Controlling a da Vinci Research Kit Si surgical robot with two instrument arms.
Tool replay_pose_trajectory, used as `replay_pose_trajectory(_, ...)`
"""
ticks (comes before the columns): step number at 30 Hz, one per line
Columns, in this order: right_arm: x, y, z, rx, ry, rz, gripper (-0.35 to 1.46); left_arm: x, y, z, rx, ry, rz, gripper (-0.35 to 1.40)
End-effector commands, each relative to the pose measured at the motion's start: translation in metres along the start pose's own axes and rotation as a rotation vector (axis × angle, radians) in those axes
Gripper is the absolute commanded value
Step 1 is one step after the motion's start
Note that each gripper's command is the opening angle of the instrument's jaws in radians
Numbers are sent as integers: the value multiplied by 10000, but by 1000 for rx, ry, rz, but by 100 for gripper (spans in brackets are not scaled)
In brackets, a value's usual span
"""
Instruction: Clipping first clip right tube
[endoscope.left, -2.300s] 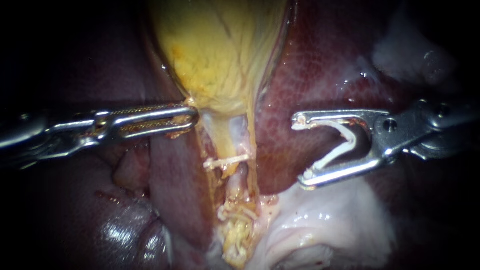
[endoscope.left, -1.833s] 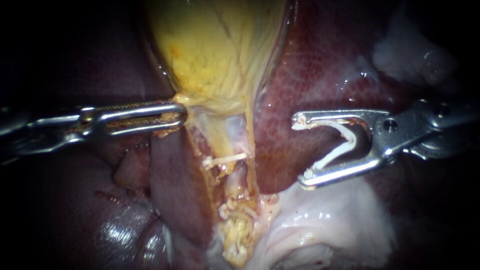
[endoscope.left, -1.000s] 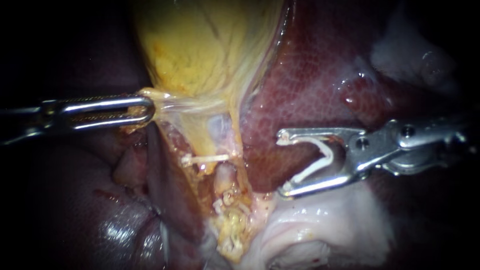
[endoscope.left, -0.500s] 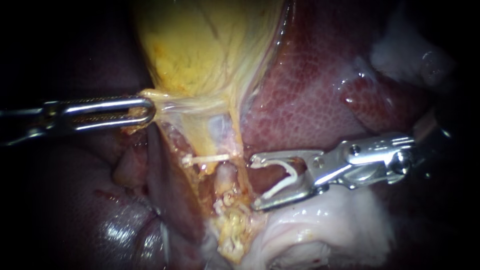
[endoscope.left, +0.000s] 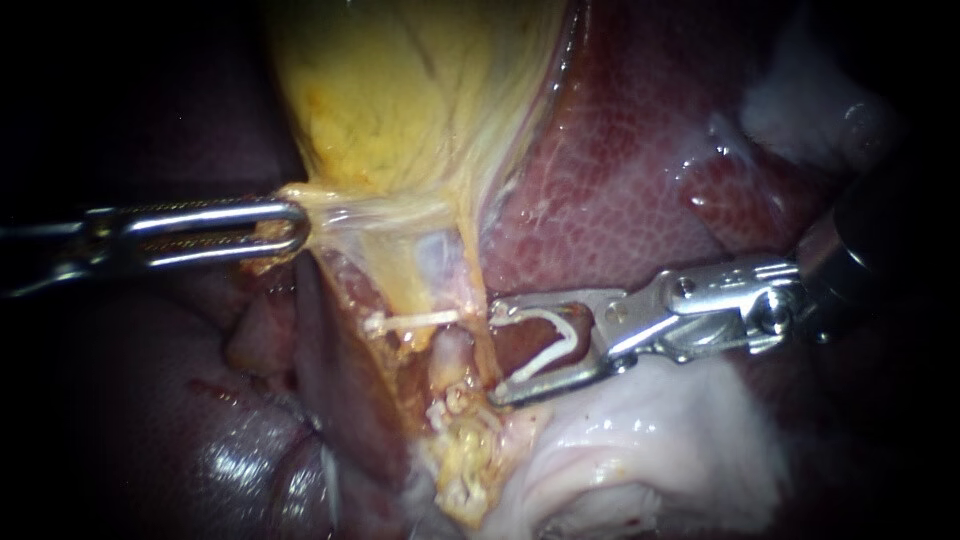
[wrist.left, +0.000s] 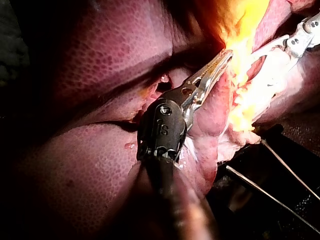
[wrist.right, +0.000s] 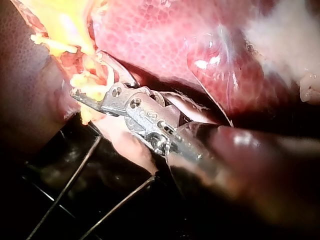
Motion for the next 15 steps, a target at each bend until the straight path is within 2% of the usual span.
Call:
replay_pose_trajectory(1,-1,1,2,-2,-3,0,60,0,0,0,0,0,0,-35)
replay_pose_trajectory(7,-6,10,16,-12,-2,9,60,2,0,0,-1,0,1,-35)
replay_pose_trajectory(15,-7,15,30,9,-3,24,60,3,0,1,-2,-1,2,-35)
